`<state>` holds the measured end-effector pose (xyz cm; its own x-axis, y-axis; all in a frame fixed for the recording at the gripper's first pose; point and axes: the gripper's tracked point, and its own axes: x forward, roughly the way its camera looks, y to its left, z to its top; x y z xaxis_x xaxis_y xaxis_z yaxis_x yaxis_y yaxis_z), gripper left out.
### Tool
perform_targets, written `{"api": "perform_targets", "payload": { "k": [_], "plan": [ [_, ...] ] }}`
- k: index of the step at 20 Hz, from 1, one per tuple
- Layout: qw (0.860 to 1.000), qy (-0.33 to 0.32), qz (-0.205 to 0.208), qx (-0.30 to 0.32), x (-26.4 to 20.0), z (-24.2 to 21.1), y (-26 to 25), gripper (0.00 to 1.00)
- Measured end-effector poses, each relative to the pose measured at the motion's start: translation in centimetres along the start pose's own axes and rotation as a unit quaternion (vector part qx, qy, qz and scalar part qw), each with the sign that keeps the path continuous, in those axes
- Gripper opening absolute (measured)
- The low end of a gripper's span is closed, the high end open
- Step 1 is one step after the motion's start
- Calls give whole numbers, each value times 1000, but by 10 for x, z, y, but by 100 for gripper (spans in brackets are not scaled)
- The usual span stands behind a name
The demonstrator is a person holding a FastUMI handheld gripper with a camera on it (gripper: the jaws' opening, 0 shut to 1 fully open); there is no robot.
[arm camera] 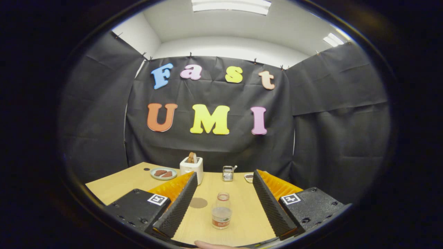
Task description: Take the bottle from table, then pour the juice into the cup, finally place the bottle on the coaster
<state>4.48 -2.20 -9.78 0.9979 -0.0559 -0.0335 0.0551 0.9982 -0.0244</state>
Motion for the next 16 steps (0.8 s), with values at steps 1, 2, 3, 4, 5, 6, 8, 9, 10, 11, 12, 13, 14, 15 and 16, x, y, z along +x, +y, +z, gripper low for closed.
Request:
{"api": "perform_targets", "payload": {
  "k": [1, 2, 3, 4, 5, 6, 8, 9, 10, 11, 12, 13, 14, 15, 16],
  "plan": [
    [1000, 0, -1, 1, 3, -7, -2, 100],
    [1000, 2, -3, 1, 6, -11, -4, 100],
    [1000, 2, -4, 2, 9, -17, -4, 100],
    [1000, 4, -4, 0, 11, -21, -4, 100],
    [1000, 7, -1, 0, 14, -28, -2, 100],
    [1000, 9, 4, 2, 16, -34, 0, 100],
    [1000, 11, 11, 7, 22, -43, 1, 100],
    [1000, 12, 13, 10, 26, -48, -1, 100],
    [1000, 14, 13, 13, 29, -52, -2, 100],
    [1000, 14, 12, 17, 32, -57, -4, 100],
    [1000, 20, 11, 19, 36, -64, -5, 100],
    [999, 26, 10, 19, 40, -73, -6, 100],
    [999, 30, 9, 19, 44, -79, -7, 100],
    [999, 34, 10, 18, 47, -85, -7, 100],
    [999, 37, 10, 17, 51, -90, -7, 100]
  ]
}}
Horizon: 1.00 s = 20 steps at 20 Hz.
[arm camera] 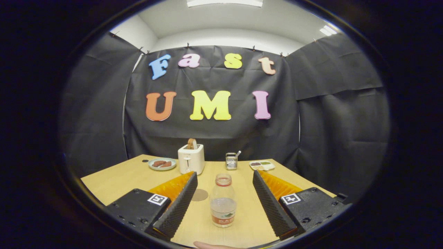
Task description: Take the bottle from table, then pour the juice into the cup, finally place the bottle on the coaster
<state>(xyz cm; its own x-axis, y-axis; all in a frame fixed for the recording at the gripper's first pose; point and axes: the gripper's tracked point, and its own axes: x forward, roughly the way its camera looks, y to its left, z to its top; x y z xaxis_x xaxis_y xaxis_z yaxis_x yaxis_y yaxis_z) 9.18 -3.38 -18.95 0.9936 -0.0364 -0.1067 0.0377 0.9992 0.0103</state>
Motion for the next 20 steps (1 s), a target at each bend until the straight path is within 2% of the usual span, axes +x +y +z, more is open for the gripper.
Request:
{"api": "perform_targets", "payload": {
  "k": [20],
  "plan": [
    [1000, -3, 4, -2, 41, -69, 10, 100]
  ]
}}
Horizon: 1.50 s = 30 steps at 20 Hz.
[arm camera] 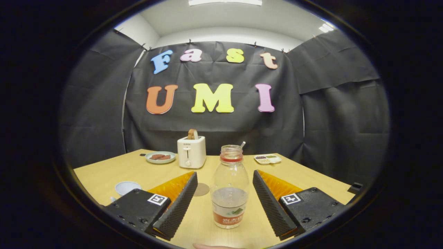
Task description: Take the bottle from table, then pour the juice into the cup, finally place the bottle on the coaster
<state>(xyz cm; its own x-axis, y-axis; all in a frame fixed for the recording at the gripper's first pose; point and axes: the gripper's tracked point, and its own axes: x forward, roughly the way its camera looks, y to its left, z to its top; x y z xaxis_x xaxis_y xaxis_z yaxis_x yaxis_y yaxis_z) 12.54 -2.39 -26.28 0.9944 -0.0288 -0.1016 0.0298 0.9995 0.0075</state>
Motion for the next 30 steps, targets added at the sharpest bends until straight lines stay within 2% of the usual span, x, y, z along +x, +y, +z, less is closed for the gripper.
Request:
{"api": "perform_targets", "payload": {
  "k": [7, 16, 17, 20, 27, 30],
  "plan": [
    [999, 30, -15, -5, 17, -33, -5, 100],
    [999, 46, -26, -12, 27, -50, -13, 100],
    [999, 38, -15, -9, 27, -49, -9, 98],
    [1000, 27, 0, -7, 26, -48, -4, 83],
    [999, 37, 2, -26, 27, -47, -9, 80],
    [997, 39, 11, -60, 24, -46, -9, 80]
  ]
}}
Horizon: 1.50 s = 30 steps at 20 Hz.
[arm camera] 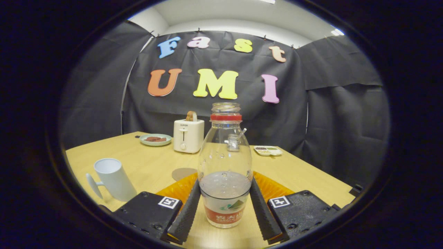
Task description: Take the bottle from table, then pour the juice into the cup, finally place the bottle on the coaster
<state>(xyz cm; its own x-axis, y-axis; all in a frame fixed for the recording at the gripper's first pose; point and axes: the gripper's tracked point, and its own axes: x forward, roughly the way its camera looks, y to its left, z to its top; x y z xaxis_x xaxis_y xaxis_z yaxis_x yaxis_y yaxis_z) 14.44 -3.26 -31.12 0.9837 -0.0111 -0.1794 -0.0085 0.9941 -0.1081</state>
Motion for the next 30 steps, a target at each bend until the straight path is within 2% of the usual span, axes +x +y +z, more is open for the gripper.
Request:
{"api": "perform_targets", "payload": {
  "k": [10, 14, 20, 23, 30],
  "plan": [
    [992, -8, 0, -127, -35, 51, -1, 80],
    [988, -8, 2, -157, -51, 68, 8, 80],
    [978, 11, 8, -210, -50, 76, 16, 81],
    [964, 7, -2, -267, -46, 85, 18, 81],
    [918, -2, -6, -396, -33, 89, 32, 81]
  ]
}}
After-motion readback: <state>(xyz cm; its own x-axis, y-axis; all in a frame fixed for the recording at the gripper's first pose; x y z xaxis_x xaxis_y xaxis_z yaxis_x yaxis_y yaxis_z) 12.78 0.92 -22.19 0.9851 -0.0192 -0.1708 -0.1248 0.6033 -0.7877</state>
